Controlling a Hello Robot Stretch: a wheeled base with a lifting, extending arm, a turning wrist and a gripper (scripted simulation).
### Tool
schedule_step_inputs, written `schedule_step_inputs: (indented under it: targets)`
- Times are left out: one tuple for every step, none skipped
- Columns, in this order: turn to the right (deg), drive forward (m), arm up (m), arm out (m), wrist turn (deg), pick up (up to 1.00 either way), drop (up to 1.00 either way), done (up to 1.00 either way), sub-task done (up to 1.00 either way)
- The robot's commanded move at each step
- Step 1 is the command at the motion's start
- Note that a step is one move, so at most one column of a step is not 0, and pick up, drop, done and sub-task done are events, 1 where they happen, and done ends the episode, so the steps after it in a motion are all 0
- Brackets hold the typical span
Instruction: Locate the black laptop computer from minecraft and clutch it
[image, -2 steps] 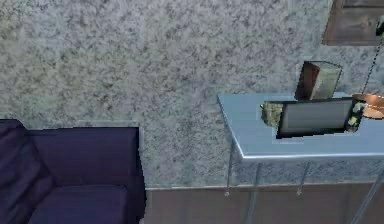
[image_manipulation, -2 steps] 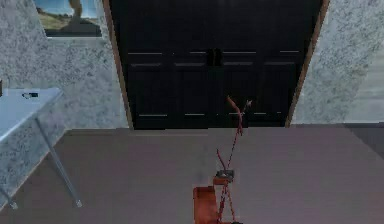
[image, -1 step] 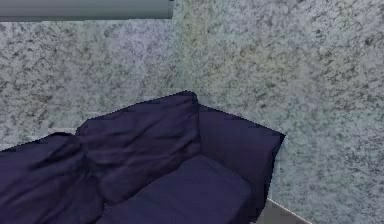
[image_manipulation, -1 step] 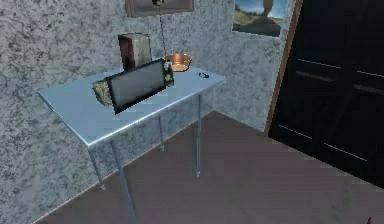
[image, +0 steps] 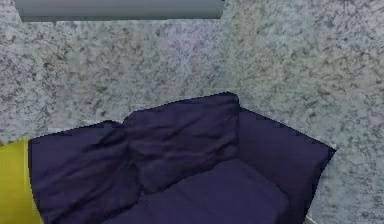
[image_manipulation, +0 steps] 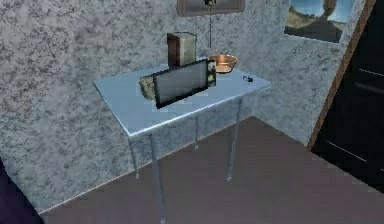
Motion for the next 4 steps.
schedule_step_inputs:
  targets:
    - [45.0,0.0,0.0,0.0,0.0,0.0,0.0,0.0,0.0]
    - [27.0,0.0,0.0,0.0,0.0,0.0,0.0,0.0,0.0]
    - [0.0,0.45,0.0,0.0,0.0,0.0,0.0,0.0,0.0]
    - [-45.0,0.0,0.0,0.0,0.0,0.0,0.0,0.0,0.0]
